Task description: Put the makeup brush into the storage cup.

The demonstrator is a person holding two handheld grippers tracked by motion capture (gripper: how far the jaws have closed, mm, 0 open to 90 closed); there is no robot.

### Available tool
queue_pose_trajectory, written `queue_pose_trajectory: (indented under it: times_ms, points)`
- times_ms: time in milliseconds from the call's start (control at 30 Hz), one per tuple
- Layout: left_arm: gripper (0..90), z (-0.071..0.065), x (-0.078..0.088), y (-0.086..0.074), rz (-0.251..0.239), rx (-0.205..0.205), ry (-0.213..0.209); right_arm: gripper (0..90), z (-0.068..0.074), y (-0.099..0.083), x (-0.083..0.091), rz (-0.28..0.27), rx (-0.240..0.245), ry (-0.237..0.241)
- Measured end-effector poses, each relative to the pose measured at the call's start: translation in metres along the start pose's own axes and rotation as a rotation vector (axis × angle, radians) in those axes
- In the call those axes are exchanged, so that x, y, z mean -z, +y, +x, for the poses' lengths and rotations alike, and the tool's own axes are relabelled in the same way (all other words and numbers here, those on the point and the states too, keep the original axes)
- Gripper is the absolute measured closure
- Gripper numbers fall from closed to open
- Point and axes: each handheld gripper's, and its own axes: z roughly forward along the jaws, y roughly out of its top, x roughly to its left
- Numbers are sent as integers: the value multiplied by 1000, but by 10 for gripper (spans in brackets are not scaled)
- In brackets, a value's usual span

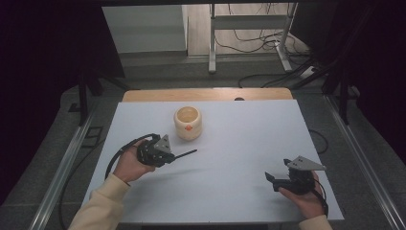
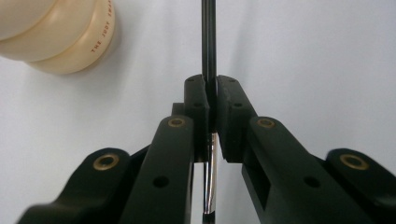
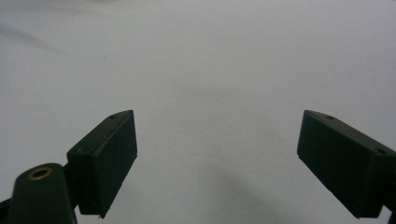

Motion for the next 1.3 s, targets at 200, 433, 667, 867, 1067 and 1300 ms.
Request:
queue_pose_trajectory:
  times_ms: [200,433,667,867,1067,1300]
  points:
    - [834,-8,1,-2,-4,29,30,121,0,0,1,-1,-2,-2]
    - [834,-16,2,-1,-13,38,47,121,1,1,1,-4,-4,-6]
    - [834,-21,1,-2,-17,65,58,121,0,1,1,-5,-2,-7]
    - [834,-26,0,-3,-41,78,59,122,0,1,1,-4,-3,-7]
    - [834,-29,-1,-4,-53,110,61,122,1,1,1,-4,-1,-4]
    - [834,-37,-2,0,-85,137,68,121,2,2,1,-6,4,-2]
